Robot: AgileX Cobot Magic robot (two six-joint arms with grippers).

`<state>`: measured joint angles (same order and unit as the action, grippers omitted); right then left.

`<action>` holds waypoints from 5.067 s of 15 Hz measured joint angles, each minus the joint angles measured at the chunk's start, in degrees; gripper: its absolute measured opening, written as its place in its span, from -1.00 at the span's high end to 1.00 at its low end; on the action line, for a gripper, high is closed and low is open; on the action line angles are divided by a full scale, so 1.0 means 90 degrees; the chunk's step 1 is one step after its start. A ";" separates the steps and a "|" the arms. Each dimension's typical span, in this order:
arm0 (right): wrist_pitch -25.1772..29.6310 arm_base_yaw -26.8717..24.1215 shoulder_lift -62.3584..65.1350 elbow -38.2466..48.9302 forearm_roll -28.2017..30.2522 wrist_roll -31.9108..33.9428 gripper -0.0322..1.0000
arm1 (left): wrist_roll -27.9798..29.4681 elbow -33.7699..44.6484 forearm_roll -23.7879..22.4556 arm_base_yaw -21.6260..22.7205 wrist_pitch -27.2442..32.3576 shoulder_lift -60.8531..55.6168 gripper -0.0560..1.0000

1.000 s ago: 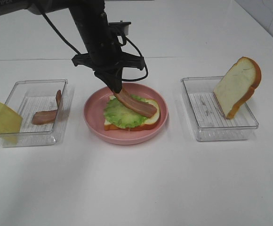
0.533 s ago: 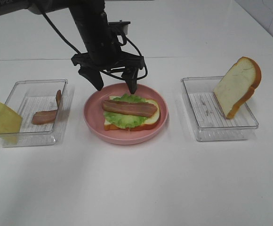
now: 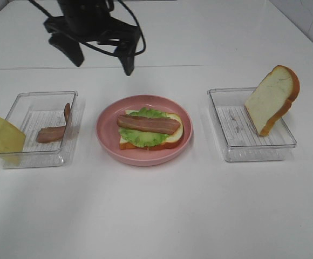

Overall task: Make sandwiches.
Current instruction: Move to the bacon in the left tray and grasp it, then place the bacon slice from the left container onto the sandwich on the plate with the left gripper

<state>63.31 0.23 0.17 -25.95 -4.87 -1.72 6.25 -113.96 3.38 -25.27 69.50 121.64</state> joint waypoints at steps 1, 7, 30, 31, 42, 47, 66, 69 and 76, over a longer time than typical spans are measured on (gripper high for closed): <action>0.0000 0.0000 0.0000 0.0000 0.0000 0.0000 -0.88 | 0.0000 0.0414 -0.0057 0.0248 0.0006 -0.0261 -0.98; 0.0000 0.0000 0.0000 0.0000 0.0000 0.0000 -0.88 | -0.0095 0.1432 -0.0025 0.1318 0.0038 -0.0707 -0.98; 0.0000 0.0000 0.0000 0.0000 0.0000 0.0000 -0.88 | -0.0108 0.1432 0.0337 0.1299 -0.0497 0.0681 -0.31; 0.0000 0.0000 0.0000 0.0000 0.0000 0.0000 -0.88 | -0.0115 0.1432 0.0337 0.1299 -0.0497 0.0681 -0.12; 0.0000 0.0000 0.0000 0.0000 0.0000 0.0000 -0.88 | -0.0586 0.1432 0.0547 0.1299 -0.0547 0.0681 0.58; 0.0000 0.0000 0.0000 0.0000 0.0000 0.0000 -0.88 | -0.0745 0.1432 0.0567 0.1299 -0.0567 0.0681 0.89; 0.0000 0.0000 0.0000 0.0000 0.0000 0.0000 -0.88 | -0.0592 0.1413 0.0586 0.0891 -0.0197 -0.0955 0.89; 0.0000 0.0000 0.0000 0.0000 0.0000 0.0000 -0.88 | -0.0516 0.1108 0.0738 0.0477 -0.0191 -0.0987 0.89; 0.0000 0.0000 0.0000 0.0000 0.0000 0.0000 -0.88 | -0.0407 0.0357 0.1477 -0.0369 -0.0567 -0.0497 0.89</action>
<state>63.31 0.23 0.17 -25.95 -4.87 -1.72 2.58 -110.75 16.67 -28.59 64.40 117.17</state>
